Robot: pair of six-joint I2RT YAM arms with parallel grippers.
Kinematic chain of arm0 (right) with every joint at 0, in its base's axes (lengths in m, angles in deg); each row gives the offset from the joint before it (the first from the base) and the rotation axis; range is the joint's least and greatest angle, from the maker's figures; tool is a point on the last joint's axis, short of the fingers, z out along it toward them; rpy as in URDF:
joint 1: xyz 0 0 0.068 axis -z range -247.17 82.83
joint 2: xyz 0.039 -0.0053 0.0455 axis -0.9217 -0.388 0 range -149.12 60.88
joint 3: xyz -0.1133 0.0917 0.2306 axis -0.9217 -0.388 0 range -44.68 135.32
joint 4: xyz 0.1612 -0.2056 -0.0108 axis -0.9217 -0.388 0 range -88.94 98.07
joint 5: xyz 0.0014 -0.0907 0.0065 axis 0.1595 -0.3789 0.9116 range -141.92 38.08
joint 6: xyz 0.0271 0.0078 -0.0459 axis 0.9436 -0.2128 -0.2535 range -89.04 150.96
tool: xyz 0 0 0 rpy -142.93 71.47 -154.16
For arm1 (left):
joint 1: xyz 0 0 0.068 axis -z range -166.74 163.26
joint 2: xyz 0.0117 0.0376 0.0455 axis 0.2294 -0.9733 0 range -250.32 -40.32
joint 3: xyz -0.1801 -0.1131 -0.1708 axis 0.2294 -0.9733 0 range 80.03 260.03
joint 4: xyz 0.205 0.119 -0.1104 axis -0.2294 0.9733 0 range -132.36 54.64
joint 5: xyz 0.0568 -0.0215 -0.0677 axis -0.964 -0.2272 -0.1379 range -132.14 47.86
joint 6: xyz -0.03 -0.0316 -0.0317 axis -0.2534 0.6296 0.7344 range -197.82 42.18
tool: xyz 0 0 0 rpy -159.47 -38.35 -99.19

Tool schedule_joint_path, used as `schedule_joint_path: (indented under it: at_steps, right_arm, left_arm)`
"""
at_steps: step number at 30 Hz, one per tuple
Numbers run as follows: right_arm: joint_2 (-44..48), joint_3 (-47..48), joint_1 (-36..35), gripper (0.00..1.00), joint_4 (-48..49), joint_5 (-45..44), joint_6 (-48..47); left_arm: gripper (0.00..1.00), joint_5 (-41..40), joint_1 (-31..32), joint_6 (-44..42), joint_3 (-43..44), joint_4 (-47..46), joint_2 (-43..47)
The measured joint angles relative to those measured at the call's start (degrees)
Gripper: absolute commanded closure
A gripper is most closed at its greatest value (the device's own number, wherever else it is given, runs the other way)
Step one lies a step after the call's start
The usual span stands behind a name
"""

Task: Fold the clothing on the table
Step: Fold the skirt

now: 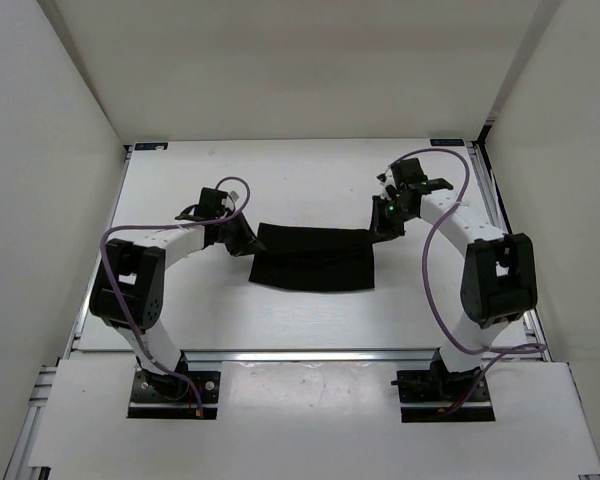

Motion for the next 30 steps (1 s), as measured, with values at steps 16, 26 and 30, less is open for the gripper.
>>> schedule_joint_path:
  at_steps: [16,26,30]
  right_arm:
    - [-3.7,11.6,-0.6,0.96,5.2,-7.3,-2.7]
    - [-1.2,1.7,-15.0,1.00,1.6,-1.2,-1.4]
    - [-6.7,2.5,-15.8,1.00,2.4,3.0,-0.9]
  left_arm:
    - [1.00,7.5,-6.2,15.5,4.9,-27.8,-5.3]
    - [1.00,10.8,3.3,7.0,-11.4,-19.4,9.7]
    - [1.00,11.8,5.9,6.3,-14.6,-18.1,10.4]
